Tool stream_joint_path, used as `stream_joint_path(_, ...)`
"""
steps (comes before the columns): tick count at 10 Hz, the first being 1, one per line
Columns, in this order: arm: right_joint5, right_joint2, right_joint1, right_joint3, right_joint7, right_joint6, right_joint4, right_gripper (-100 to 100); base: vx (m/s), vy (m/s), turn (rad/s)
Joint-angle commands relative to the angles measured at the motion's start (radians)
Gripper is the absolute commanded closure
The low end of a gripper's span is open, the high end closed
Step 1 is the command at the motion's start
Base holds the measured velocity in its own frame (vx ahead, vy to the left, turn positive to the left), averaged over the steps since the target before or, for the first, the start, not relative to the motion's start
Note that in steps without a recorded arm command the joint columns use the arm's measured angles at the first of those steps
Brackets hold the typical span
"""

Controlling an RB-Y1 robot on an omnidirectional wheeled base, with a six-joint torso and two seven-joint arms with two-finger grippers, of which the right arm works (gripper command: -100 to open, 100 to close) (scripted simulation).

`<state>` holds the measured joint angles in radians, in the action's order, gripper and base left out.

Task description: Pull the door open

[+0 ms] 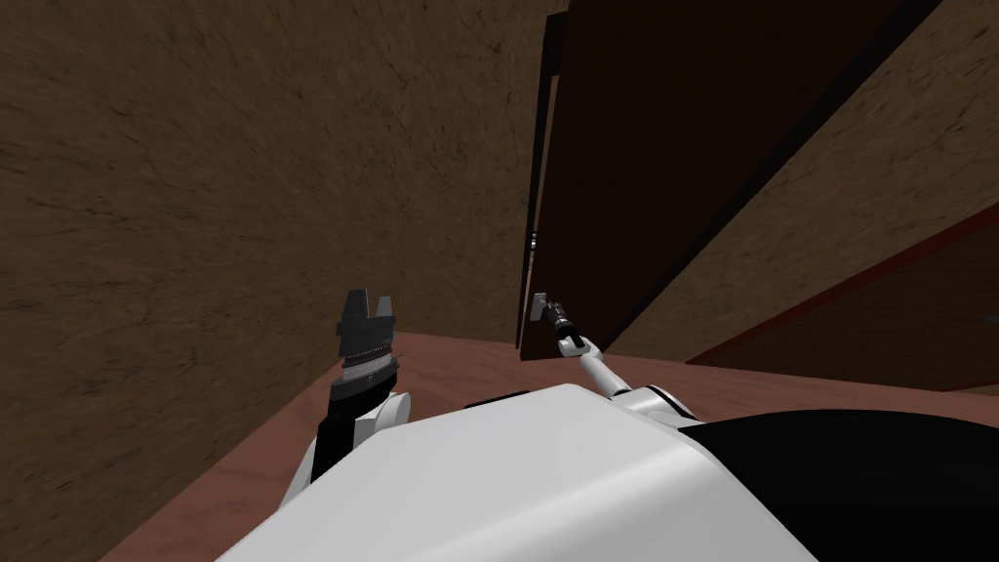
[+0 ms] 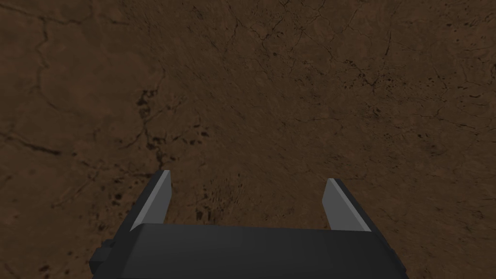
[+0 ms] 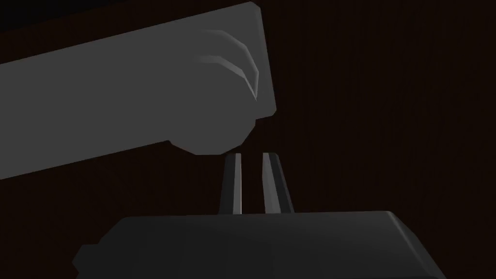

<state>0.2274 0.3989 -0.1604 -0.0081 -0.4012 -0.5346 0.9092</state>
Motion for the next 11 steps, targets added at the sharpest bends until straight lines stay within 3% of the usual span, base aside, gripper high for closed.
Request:
stream_joint_path(1,0.027,-0.018,-0.008,0.002,-0.043,0.007,0.000,-100,-0.074,-0.043,0.019)
stream_joint_path(6,0.132,-0.082,-0.035,0.002,-0.184,0.032,0.006,-100,-0.094,-0.045,0.052)
stream_joint_path(7,0.132,-0.082,-0.035,0.002,-0.192,0.032,0.006,-100,-0.069,-0.034,0.019)
stream_joint_path(10,0.203,-0.125,-0.054,0.002,-0.283,0.050,0.009,-100,-0.081,-0.052,0.045)
stream_joint_path(11,0.203,-0.125,-0.054,0.002,-0.295,0.050,0.009,-100,-0.070,-0.040,0.028)
